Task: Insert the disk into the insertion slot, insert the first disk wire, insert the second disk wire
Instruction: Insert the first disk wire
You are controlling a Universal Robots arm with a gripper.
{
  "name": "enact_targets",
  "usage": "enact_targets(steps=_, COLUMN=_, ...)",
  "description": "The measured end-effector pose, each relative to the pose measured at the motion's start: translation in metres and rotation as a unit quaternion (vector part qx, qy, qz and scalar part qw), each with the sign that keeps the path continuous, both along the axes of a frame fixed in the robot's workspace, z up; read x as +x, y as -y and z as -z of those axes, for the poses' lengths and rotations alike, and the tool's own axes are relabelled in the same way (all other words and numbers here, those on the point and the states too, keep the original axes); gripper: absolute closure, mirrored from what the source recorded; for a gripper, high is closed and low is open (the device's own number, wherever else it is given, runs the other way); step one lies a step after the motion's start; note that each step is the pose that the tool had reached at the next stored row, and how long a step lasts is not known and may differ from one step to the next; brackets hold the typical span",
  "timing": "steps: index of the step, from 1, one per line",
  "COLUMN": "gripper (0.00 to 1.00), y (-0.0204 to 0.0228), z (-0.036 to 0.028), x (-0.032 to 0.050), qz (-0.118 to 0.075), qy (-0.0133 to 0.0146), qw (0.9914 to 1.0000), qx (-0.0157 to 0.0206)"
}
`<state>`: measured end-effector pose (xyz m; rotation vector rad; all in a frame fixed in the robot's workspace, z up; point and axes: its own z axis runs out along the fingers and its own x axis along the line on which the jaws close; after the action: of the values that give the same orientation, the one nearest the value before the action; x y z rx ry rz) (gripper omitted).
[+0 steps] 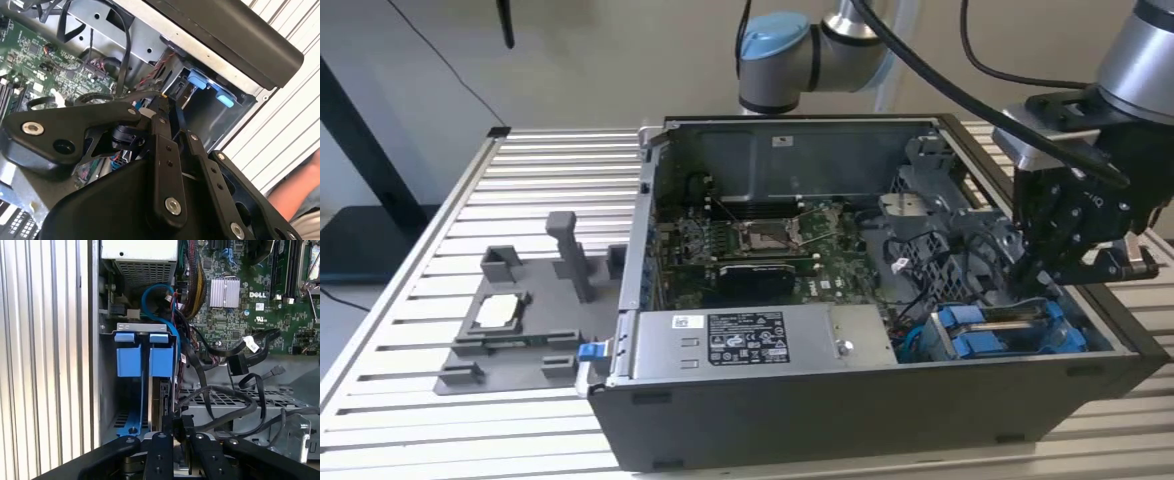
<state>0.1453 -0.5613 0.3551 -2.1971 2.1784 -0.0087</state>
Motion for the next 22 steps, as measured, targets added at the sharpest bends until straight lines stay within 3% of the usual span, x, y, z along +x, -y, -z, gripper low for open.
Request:
enact_targets(steps=2, gripper=0.81, y=0.0005, z=0.0024, x=0.0015, qz=0.0, qy=-0.0019, qw=1.0, qx=0.0)
enact_targets(steps=9, gripper=0.81, y=0.0006, z=0.0102, x=0.0037, qz=0.0, qy=-0.002, qw=1.0, qx=0.0)
enact_targets(steps=22, gripper=0.81, y=0.0016, z=0.0139, x=0.0046, qz=0.017, qy=-0.0021, qw=0.99985, qx=0.0)
